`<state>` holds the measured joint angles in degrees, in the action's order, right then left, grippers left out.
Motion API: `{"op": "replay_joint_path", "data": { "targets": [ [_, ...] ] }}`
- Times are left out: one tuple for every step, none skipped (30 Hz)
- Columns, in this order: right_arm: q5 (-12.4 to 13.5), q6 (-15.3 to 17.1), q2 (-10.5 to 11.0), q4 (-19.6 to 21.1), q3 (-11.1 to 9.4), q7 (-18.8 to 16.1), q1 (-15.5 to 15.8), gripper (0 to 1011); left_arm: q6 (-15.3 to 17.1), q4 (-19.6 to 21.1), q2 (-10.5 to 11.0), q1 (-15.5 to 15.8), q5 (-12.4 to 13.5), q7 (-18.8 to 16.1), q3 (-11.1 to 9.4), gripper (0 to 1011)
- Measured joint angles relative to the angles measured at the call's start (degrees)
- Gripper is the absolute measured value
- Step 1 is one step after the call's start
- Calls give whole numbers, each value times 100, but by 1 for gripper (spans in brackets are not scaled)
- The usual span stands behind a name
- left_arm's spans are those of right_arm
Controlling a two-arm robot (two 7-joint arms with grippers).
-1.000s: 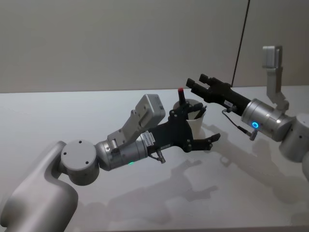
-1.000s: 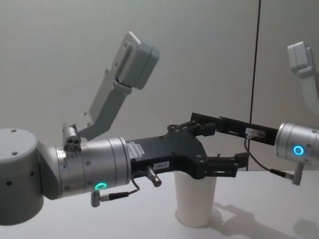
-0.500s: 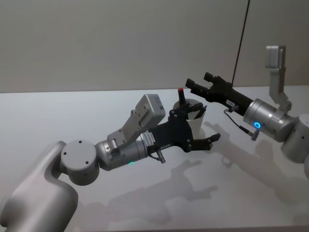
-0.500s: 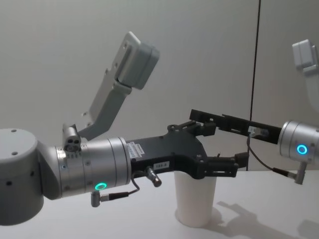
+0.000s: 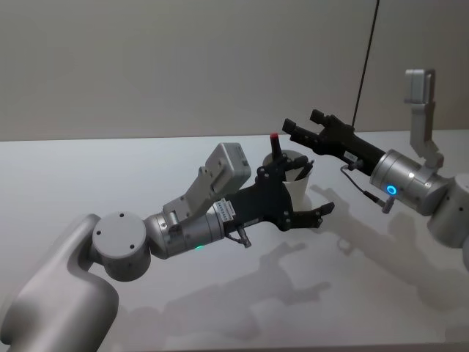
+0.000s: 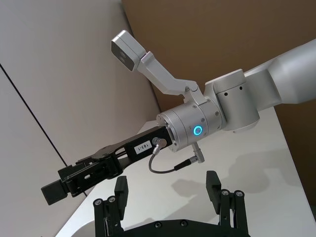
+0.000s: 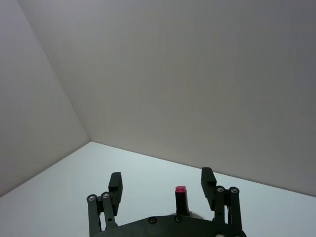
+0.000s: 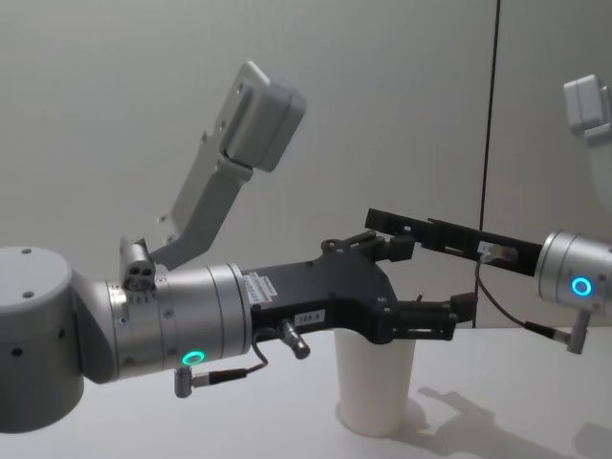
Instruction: Place the pen into the pen holder.
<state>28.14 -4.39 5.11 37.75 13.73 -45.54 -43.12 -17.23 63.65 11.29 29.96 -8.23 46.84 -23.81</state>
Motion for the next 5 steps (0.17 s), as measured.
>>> {"op": "replay_joint_path", "data": {
  "targets": [
    [0,1,0,2,0,0,1,1001,0,0,0,0,0,0,0,1004],
    [1,2,1,5,-1,-1,3,1001,0,0,0,0,0,0,0,1004],
    [2,2,1,6,-1,-1,3,1001,0,0,0,0,0,0,0,1004],
    [3,3,1,7,-2,-1,3,1001,0,0,0,0,0,0,0,1004],
    [3,4,2,9,-2,-1,4,1001,0,0,0,0,0,0,0,1004]
  ]
}}
